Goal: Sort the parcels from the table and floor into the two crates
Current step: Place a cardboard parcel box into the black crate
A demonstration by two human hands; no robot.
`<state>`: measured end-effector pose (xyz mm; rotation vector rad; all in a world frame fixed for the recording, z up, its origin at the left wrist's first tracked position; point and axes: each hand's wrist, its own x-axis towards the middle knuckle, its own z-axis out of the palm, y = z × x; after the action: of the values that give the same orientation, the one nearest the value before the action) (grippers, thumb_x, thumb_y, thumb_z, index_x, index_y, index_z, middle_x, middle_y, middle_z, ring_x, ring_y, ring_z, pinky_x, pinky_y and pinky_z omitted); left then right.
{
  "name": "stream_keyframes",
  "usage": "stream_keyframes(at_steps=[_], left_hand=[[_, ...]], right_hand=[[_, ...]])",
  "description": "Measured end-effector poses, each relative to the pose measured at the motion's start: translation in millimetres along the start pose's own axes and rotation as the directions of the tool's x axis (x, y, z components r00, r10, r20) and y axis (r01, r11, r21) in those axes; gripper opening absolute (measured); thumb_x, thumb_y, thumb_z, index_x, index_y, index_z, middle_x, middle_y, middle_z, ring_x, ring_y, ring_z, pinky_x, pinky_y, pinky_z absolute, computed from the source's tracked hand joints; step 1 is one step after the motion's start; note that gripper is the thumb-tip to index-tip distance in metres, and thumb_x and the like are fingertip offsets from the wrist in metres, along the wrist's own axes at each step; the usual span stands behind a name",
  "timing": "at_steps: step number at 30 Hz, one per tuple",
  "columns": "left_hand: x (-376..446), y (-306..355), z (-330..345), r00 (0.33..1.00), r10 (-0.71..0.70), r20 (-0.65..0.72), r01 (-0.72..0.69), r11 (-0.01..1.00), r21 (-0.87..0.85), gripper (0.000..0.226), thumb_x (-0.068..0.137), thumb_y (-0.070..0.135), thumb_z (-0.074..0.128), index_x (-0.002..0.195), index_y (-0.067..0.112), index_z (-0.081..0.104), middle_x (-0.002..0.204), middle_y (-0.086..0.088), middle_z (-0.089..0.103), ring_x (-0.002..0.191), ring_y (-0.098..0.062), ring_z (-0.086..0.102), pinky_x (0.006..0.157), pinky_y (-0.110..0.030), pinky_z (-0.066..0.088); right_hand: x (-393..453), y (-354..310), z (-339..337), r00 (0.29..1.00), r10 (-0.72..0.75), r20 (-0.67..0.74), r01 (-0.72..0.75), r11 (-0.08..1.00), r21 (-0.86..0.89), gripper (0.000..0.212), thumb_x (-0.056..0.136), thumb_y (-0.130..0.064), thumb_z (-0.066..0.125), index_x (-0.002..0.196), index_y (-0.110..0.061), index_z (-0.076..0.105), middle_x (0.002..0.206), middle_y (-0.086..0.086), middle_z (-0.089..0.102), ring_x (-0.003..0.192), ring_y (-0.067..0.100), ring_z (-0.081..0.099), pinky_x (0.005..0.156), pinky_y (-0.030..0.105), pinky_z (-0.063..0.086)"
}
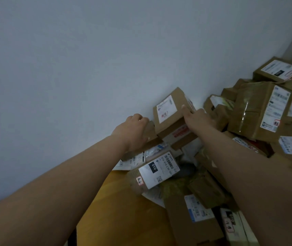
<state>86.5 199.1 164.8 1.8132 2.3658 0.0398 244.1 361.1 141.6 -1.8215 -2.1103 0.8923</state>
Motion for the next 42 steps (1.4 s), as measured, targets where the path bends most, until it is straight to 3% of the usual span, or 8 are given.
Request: stream_keyframes(at_steps=[6, 11, 17, 22, 28, 32, 34, 42], left_hand=[[-51, -11, -20, 0.992, -0.108, -0.069, 0.088, 0.968, -0.235, 0.064, 0.098, 0.056, 0.031, 0.144, 0.012, 0.036, 0.144, -0.012, 0.040, 0.130, -0.028, 0.041, 0.103, -0.043, 0.040], [-108, -28, -46, 0.990, -0.134, -0.040, 0.077, 0.763, -0.641, 0.071, 0.095, 0.064, 0.024, 0.144, 0.015, 0.039, 0.142, -0.008, 0.049, 0.124, -0.026, 0.049, 0.092, -0.029, 0.038], [-178, -53, -75, 0.972, -0.050, -0.230, -0.174, 0.504, -0.846, 0.052, 0.097, 0.047, 0.048, 0.144, 0.029, 0.036, 0.131, 0.009, 0.054, 0.116, -0.015, 0.056, 0.078, -0.022, 0.049], [-222, -68, -90, 0.916, 0.054, -0.398, -0.379, 0.441, -0.814, 0.052, 0.097, 0.028, 0.056, 0.145, 0.028, 0.035, 0.128, 0.015, 0.054, 0.109, 0.002, 0.057, 0.086, -0.016, 0.053], [-257, -83, -94, 0.882, -0.088, -0.463, -0.387, 0.423, -0.819, 0.063, 0.093, 0.026, 0.063, 0.148, 0.020, 0.031, 0.138, 0.001, 0.051, 0.110, -0.009, 0.058, 0.076, -0.009, 0.052], [-276, -93, -91, 0.864, -0.163, -0.477, -0.355, 0.475, -0.806, 0.068, 0.088, 0.036, 0.068, 0.146, 0.020, 0.034, 0.134, 0.002, 0.053, 0.097, -0.002, 0.061, 0.067, -0.008, 0.051], [-284, -99, -86, 0.865, -0.200, -0.460, -0.314, 0.500, -0.807, 0.069, 0.088, 0.039, 0.067, 0.146, 0.020, 0.035, 0.133, 0.002, 0.055, 0.098, -0.006, 0.062, 0.067, -0.012, 0.053], [-322, -122, -57, 0.862, -0.381, -0.336, -0.033, 0.618, -0.785, 0.073, 0.084, 0.061, 0.060, 0.139, 0.020, 0.035, 0.122, -0.003, 0.060, 0.105, -0.019, 0.061, 0.085, -0.040, 0.056]], right_hand=[[-78, -10, -8, 0.968, -0.226, -0.109, 0.250, 0.902, 0.351, 0.067, 0.093, -0.066, 0.031, 0.129, -0.013, 0.049, 0.120, 0.010, 0.058, 0.110, 0.028, 0.055, 0.097, 0.050, 0.045], [-154, -34, -6, 0.951, -0.259, -0.171, 0.310, 0.768, 0.560, 0.050, 0.083, -0.066, 0.032, 0.112, -0.030, 0.051, 0.097, -0.014, 0.054, 0.094, 0.009, 0.053, 0.071, 0.028, 0.039], [-231, -67, -3, 0.937, -0.319, -0.141, 0.311, 0.579, 0.754, 0.056, 0.071, -0.059, 0.049, 0.117, -0.026, 0.052, 0.113, -0.002, 0.061, 0.109, 0.018, 0.057, 0.098, 0.040, 0.046], [-278, -80, -6, 0.875, -0.414, -0.250, 0.463, 0.569, 0.680, 0.054, 0.093, -0.054, 0.053, 0.137, -0.025, 0.042, 0.114, -0.014, 0.060, 0.092, -0.007, 0.063, 0.073, 0.013, 0.052], [-322, -98, 1, 0.841, -0.455, -0.293, 0.530, 0.586, 0.612, 0.056, 0.092, -0.050, 0.056, 0.138, -0.023, 0.040, 0.112, -0.017, 0.060, 0.096, -0.007, 0.059, 0.064, 0.004, 0.047], [-335, -108, 12, 0.840, -0.477, -0.259, 0.525, 0.592, 0.611, 0.059, 0.092, -0.053, 0.055, 0.139, -0.021, 0.040, 0.123, -0.007, 0.060, 0.109, 0.008, 0.060, 0.090, 0.025, 0.051], [-337, -110, 22, 0.845, -0.482, -0.229, 0.513, 0.614, 0.600, 0.061, 0.091, -0.057, 0.052, 0.139, -0.022, 0.040, 0.129, -0.004, 0.058, 0.116, 0.014, 0.057, 0.101, 0.037, 0.047], [-357, -112, 73, 0.881, -0.461, -0.112, 0.449, 0.735, 0.508, 0.069, 0.090, -0.069, 0.042, 0.136, -0.017, 0.039, 0.124, -0.002, 0.055, 0.113, 0.019, 0.054, 0.094, 0.034, 0.046]])
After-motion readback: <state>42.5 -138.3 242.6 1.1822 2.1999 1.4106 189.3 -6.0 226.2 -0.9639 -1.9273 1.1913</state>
